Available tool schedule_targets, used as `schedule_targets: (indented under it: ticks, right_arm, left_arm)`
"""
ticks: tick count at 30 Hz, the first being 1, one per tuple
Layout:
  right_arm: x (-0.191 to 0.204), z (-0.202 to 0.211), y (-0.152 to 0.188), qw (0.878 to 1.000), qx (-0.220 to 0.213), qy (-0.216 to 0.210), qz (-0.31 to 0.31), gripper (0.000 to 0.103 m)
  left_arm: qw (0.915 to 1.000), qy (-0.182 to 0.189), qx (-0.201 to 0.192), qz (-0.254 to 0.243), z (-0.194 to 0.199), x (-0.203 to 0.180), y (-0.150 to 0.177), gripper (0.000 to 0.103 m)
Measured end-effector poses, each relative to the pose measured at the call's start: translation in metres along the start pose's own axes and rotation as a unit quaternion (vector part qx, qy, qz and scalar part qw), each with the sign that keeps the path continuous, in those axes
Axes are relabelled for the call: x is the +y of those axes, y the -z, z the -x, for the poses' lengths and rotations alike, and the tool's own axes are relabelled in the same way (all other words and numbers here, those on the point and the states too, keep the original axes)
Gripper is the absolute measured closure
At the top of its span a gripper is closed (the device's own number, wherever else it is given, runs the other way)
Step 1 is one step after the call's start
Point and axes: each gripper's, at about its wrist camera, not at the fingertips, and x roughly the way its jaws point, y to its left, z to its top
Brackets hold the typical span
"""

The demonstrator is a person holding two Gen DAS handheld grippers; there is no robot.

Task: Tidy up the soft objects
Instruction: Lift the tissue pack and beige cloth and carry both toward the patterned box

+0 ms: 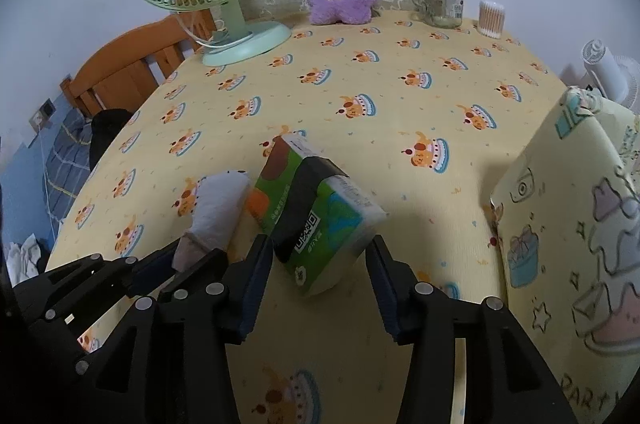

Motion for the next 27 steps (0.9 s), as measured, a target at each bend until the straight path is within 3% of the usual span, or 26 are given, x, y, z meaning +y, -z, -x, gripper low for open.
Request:
schedule_targets:
  ticks: [3,4,5,8,27]
  right_arm:
    - [0.002,-0.004,-0.003,1.000,-0.001,0.000,0.007,0.052]
    - [0.004,-0.005,-0.004,1.000,-0.003,0.003,0.014,0.066]
    - [0.005,-0.006,-0.005,1.000,-0.003,0.003,0.019,0.072]
    - [0.006,-0.007,-0.006,1.000,0.000,-0.004,0.023,0.080]
    - [-0.008,0.040,0.000,0.999,-0.041,0.023,0.005,0.085]
  left_arm:
    - [1.0000,0.000,0.001,-0.001,-0.002,0.000,-0.002,0.086]
    - [1.0000,-0.001,0.000,-0.002,-0.003,0.000,-0.002,0.086]
    - [1.0000,-0.002,0.000,-0.002,-0.003,0.000,-0.002,0.086]
    - [1.0000,-0.001,0.000,-0.001,-0.003,0.001,-0.003,0.086]
    - [0.9994,0.008,-0.032,-0.001,0.031,-0.020,-0.002,0.087]
